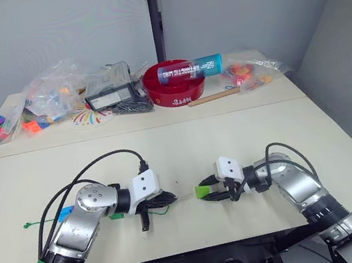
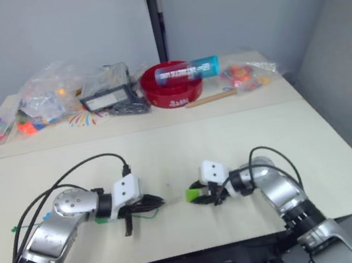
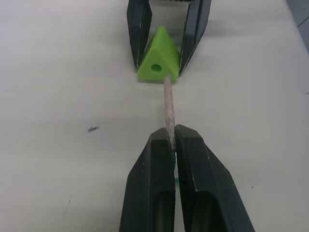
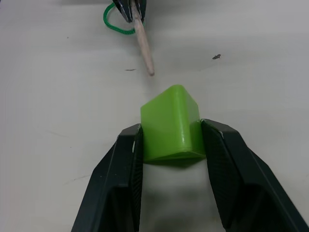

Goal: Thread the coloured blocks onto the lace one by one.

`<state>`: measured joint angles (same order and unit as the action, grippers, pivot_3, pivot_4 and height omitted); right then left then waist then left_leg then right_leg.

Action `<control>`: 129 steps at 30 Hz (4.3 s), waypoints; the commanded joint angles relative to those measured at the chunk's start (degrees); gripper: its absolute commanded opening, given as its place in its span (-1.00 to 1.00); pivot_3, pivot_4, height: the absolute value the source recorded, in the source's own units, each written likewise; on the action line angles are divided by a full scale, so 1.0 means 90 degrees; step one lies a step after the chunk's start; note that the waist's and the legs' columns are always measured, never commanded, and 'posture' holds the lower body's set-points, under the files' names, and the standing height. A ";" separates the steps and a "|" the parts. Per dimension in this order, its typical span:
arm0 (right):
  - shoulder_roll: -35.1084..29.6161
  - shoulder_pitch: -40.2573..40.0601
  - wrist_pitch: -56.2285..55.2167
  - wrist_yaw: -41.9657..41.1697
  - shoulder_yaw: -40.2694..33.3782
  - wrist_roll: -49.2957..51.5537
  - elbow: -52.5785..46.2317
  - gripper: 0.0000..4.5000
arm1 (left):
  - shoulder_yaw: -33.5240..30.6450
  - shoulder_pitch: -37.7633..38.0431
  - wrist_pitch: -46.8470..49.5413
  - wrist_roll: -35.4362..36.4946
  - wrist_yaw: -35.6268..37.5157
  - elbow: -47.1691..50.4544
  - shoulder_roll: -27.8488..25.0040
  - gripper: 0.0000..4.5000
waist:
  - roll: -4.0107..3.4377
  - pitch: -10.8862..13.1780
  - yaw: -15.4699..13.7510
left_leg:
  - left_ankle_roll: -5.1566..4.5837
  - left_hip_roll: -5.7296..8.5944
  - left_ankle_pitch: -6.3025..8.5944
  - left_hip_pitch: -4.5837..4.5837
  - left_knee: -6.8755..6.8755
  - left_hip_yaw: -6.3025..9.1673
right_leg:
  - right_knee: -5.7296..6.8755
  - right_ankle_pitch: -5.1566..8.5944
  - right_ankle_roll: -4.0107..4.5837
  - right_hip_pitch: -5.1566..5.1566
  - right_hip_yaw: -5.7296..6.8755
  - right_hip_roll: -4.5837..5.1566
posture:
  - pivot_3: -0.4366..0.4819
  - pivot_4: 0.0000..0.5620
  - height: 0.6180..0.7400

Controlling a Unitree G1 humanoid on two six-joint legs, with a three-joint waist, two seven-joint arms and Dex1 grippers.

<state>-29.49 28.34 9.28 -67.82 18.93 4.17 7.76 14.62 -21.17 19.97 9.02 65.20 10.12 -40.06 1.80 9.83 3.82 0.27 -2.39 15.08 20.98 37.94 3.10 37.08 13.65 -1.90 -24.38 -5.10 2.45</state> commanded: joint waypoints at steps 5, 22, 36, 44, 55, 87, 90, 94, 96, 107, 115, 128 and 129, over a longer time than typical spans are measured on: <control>-0.0332 0.0050 0.0307 -0.0171 0.0441 -0.0438 -0.0200 -0.40 | 0.0146 -0.0275 0.0178 -0.0090 -0.0107 0.0237 0.0075 -1.00 | 0.0000 0.0000 -0.0035 | 0.0000 0.0001 0.0000 -0.0001 0.0000 0.0000 | -0.0002 0.0000 -0.0001 0.0005 0.0000 0.0001 | -0.05 -0.47 0.85; -0.0363 0.0200 0.1190 -0.0079 0.0700 -0.0561 -0.0594 -0.40 | 0.0562 -0.0623 0.0894 -0.0351 -0.0284 0.0549 0.0142 -1.00 | 0.0001 0.0000 -0.0100 | 0.0000 0.0001 0.0000 -0.0006 0.0002 0.0000 | -0.0005 0.0000 -0.0001 0.0011 0.0000 0.0000 | -0.05 -0.47 0.85; -0.0366 0.0159 0.1412 -0.0041 0.0705 -0.0574 -0.0775 -0.40 | 0.0722 -0.0843 0.0988 -0.0379 -0.0352 0.0510 0.0254 -1.00 | 0.0001 -0.0001 -0.0105 | 0.0000 0.0001 0.0000 -0.0008 0.0002 -0.0001 | -0.0005 0.0000 -0.0001 0.0012 -0.0001 0.0001 | -0.05 -0.47 0.85; -0.0400 0.0085 0.1530 -0.0019 0.0714 -0.0553 -0.0930 -0.40 | 0.0928 -0.0956 0.0981 -0.0472 -0.0368 0.0406 0.0360 -1.00 | 0.0001 -0.0001 -0.0117 | 0.0000 0.0001 0.0000 -0.0007 0.0002 0.0000 | -0.0005 0.0001 -0.0001 0.0012 -0.0001 0.0001 | -0.05 -0.47 0.85; -0.0365 0.0075 0.1803 0.0069 0.0770 -0.0537 -0.1134 -0.40 | 0.1282 -0.1156 0.0901 -0.0765 -0.0479 0.0115 0.0835 -1.00 | 0.0002 -0.0002 -0.0128 | 0.0000 0.0002 0.0000 -0.0008 0.0002 0.0000 | -0.0006 0.0000 -0.0001 0.0015 -0.0001 0.0001 | -0.05 -0.47 0.85; -0.0357 -0.0062 0.2302 0.0372 0.0721 -0.0438 -0.1594 -0.40 | 0.0130 -0.0736 0.0245 0.0143 0.0395 -0.0367 0.0293 0.44 | 0.0003 -0.0020 -0.0117 | -0.0002 0.0004 0.0001 -0.0044 0.0001 -0.0004 | -0.0005 0.0005 -0.0002 0.0037 -0.0009 -0.0002 | -0.05 -0.47 0.85; -0.0351 -0.0060 0.2340 0.0403 0.0702 -0.0429 -0.1624 -0.40 | 0.0135 -0.0716 0.0130 0.0125 0.0379 -0.0458 0.0319 0.44 | 0.0004 -0.0019 -0.0114 | -0.0002 0.0004 0.0001 -0.0041 0.0001 -0.0005 | -0.0005 0.0005 -0.0002 0.0035 -0.0008 -0.0002 | -0.05 -0.47 0.85; -0.0351 -0.0050 0.2353 0.0434 0.0718 -0.0434 -0.1634 -0.40 | 0.0247 -0.0707 -0.0015 0.0003 0.0268 -0.0617 0.0441 0.44 | 0.0003 -0.0020 -0.0112 | -0.0002 0.0004 0.0001 -0.0041 0.0001 -0.0005 | -0.0005 0.0004 -0.0002 0.0034 -0.0009 -0.0002 | -0.05 -0.47 0.85; -0.0360 -0.0054 0.2357 0.0442 0.0723 -0.0433 -0.1646 -0.40 | 0.0288 -0.0702 -0.0076 -0.0049 0.0236 -0.0677 0.0483 0.44 | 0.0004 -0.0019 -0.0109 | -0.0002 0.0004 0.0001 -0.0040 0.0001 -0.0005 | -0.0005 0.0004 -0.0002 0.0034 -0.0009 -0.0003 | -0.05 -0.47 0.85; -0.0395 -0.0082 0.2484 0.0509 0.0754 -0.0447 -0.1797 -0.40 | 0.0605 -0.0576 -0.0515 -0.0488 0.0017 -0.1367 0.0672 -0.95 | 0.0003 -0.0020 -0.0116 | -0.0002 0.0004 0.0001 -0.0040 0.0001 -0.0006 | -0.0005 0.0005 -0.0002 0.0033 -0.0009 -0.0002 | -0.05 -0.47 0.85; -0.0433 -0.0098 0.2604 0.0533 0.0795 -0.0454 -0.1902 -0.40 | 0.0556 -0.0727 -0.0453 -0.0424 -0.0072 -0.1090 0.0928 -0.98 | 0.0003 -0.0020 -0.0130 | -0.0002 0.0005 0.0001 -0.0038 0.0001 -0.0005 | -0.0006 0.0004 -0.0002 0.0033 -0.0009 -0.0002 | -0.05 -0.47 0.85; -0.0393 -0.0020 0.2665 0.0563 0.0906 -0.0477 -0.1877 -0.40 | 0.0778 -0.0971 -0.0235 -0.0548 -0.0252 -0.0924 0.1316 -0.98 | 0.0004 -0.0020 -0.0120 | -0.0003 0.0005 0.0002 -0.0037 0.0001 -0.0005 | -0.0006 0.0005 -0.0002 0.0033 -0.0010 -0.0002 | -0.05 -0.47 0.85; -0.0372 0.0000 0.2677 0.0569 0.0917 -0.0477 -0.1873 -0.40 | 0.0791 -0.0986 -0.0214 -0.0547 -0.0266 -0.0943 0.1351 -0.98 | 0.0003 -0.0020 -0.0121 | -0.0003 0.0005 0.0002 -0.0038 0.0001 -0.0005 | -0.0006 0.0005 -0.0002 0.0033 -0.0010 -0.0002 | -0.05 -0.47 0.85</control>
<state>-33.06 28.81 32.16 -62.42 24.38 0.54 -9.37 21.42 -29.01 17.95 4.09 63.39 0.52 -28.82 1.83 9.65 2.74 0.25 -2.34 15.10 20.63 37.95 3.06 37.03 13.69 -1.92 -24.08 -5.19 2.43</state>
